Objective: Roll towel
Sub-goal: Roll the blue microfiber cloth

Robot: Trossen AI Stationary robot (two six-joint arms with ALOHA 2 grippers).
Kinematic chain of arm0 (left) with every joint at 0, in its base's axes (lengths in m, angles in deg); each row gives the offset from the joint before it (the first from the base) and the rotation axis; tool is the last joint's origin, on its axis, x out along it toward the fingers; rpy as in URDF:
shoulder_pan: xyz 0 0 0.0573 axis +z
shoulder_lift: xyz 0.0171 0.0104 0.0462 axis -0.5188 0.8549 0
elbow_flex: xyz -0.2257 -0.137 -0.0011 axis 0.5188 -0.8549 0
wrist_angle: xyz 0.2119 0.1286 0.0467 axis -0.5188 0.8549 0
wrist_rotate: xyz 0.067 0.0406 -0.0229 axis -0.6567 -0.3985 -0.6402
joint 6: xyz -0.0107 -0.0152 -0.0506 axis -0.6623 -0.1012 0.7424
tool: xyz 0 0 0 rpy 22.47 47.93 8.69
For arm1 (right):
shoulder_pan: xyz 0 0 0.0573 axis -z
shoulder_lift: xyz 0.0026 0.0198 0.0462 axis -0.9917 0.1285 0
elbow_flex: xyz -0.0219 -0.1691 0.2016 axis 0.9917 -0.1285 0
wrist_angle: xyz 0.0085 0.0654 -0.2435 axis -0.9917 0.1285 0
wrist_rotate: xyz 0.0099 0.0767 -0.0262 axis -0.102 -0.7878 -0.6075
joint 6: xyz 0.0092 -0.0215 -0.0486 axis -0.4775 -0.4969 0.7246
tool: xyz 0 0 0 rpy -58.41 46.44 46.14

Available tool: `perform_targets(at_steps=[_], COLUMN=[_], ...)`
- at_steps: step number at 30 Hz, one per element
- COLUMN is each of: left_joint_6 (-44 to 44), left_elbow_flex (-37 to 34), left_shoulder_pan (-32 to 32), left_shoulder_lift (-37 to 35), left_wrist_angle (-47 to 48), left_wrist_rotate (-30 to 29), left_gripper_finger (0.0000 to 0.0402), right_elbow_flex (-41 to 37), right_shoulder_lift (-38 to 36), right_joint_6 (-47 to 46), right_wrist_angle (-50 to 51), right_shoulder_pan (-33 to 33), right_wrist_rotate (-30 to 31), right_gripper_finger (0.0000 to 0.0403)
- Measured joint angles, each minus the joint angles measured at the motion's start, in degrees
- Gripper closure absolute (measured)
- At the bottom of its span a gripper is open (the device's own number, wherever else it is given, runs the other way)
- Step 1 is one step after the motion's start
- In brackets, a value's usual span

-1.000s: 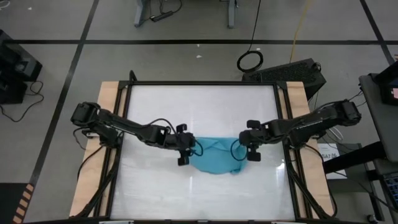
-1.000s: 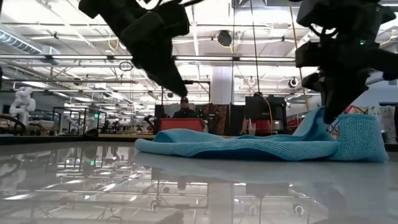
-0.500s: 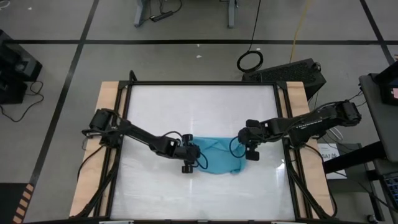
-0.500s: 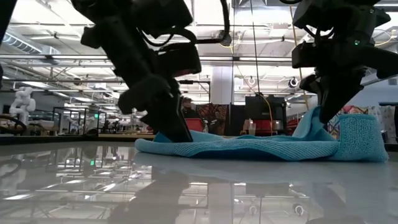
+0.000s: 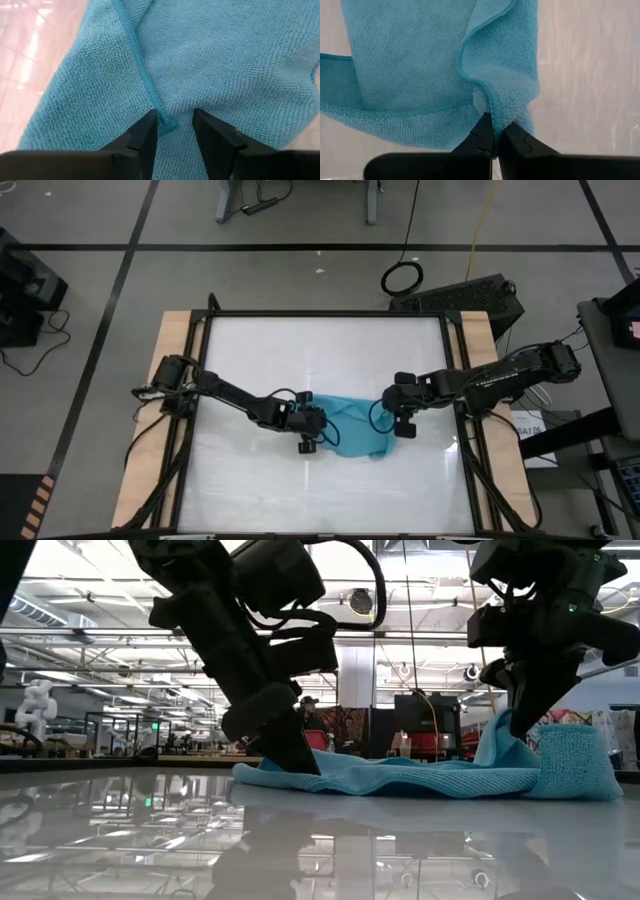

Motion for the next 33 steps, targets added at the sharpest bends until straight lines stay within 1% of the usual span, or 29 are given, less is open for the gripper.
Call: perform_targets(at_steps=[3,8,14,21,24,33], left_joint_6=[0.0,-0.4,-0.9,-1.6,-1.7,-1.9], left_elbow_flex=[0.0,-0.1,-0.1,-0.1,-0.1,-0.1], left_shoulder_pan=[0.5,1.2,2.3,3.6,4.1,4.1], left_shoulder_lift=[-0.4,-2.1,-3.7,-2.5,-2.6,-2.3], left_wrist_angle=[0.2,1.0,0.6,1.8,1.5,1.8], left_wrist_rotate=[2.0,4.8,4.8,5.0,6.3,7.7], left_gripper_finger=[0.0284,0.0288,0.0288,0.0288,0.0288,0.0288], right_elbow_flex=[0.0,0.0,0.0,0.0,0.0,0.0], right_shoulder_lift=[0.0,0.0,0.0,0.0,0.0,0.0], right_joint_6=[0.0,0.1,0.4,0.5,0.5,0.5], right_wrist_angle=[0.0,0.0,-0.1,-0.1,-0.2,-0.3], right_shoulder_pan=[0.0,0.0,0.0,0.0,0.0,0.0], right_wrist_rotate=[0.0,0.0,0.0,0.0,0.0,0.1], right_gripper_finger=[0.0403,0.0403,0.0402,0.0403,0.0403,0.0402])
